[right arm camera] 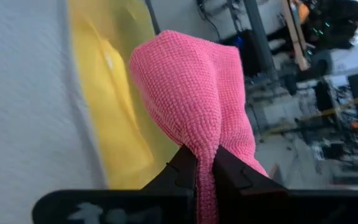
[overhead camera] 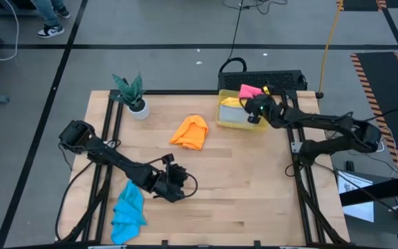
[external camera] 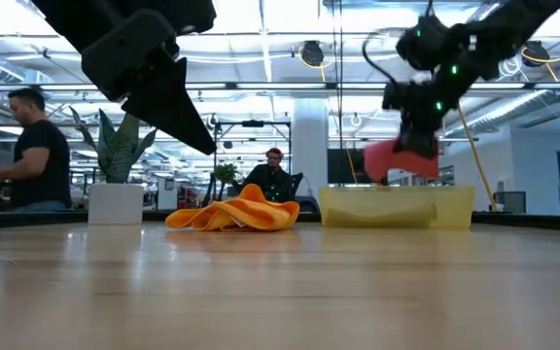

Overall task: Fold microfiber towels
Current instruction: Put the pink kitchen towel into the yellow bin

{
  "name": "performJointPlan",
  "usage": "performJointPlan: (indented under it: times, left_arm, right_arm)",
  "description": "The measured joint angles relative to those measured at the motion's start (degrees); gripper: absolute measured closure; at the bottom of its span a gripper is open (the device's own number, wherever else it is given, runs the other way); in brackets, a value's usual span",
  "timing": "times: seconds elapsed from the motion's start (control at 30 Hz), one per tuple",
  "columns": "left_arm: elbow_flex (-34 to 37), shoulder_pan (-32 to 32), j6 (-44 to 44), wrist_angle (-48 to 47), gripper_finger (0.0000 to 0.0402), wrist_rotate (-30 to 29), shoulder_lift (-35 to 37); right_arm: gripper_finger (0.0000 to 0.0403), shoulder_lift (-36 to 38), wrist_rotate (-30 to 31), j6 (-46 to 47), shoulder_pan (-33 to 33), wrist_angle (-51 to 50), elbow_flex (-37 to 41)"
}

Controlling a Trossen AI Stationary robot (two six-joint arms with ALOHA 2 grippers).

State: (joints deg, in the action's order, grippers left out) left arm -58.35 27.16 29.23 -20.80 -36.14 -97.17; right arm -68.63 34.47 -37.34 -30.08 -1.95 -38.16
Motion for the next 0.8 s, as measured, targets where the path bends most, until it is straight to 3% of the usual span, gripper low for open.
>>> performJointPlan:
  times: [0.1, 0.23, 0.53, 0.67, 0.8]
  left_arm:
    - [0.0, 0.0, -0.1, 0.1, 0.0271, 0.0, 0.0]
    - [0.0, 0.0, -0.2, 0.4, 0.0271, 0.0, 0.0]
    - [0.0, -0.1, -0.4, 1.2, 0.0271, 0.0, 0.0]
    - [0.0, -0.1, -0.4, 1.4, 0.0271, 0.0, 0.0]
    - [0.0, -0.1, -0.4, 1.4, 0.0271, 0.0, 0.0]
  right_arm:
    - [0.0393, -1.8, -0.4, -2.7, -4.3, 7.2, 3.7]
    - [0.0393, -4.2, -6.5, -2.8, -7.8, 11.2, 7.3]
    - [0.0385, -7.6, -18.1, -1.5, -9.1, 10.2, 9.2]
    - [0.0379, -7.7, -18.3, -2.6, -9.1, 10.0, 9.2]
    - [0.0345, -7.7, -19.2, -2.9, -9.1, 8.0, 9.2]
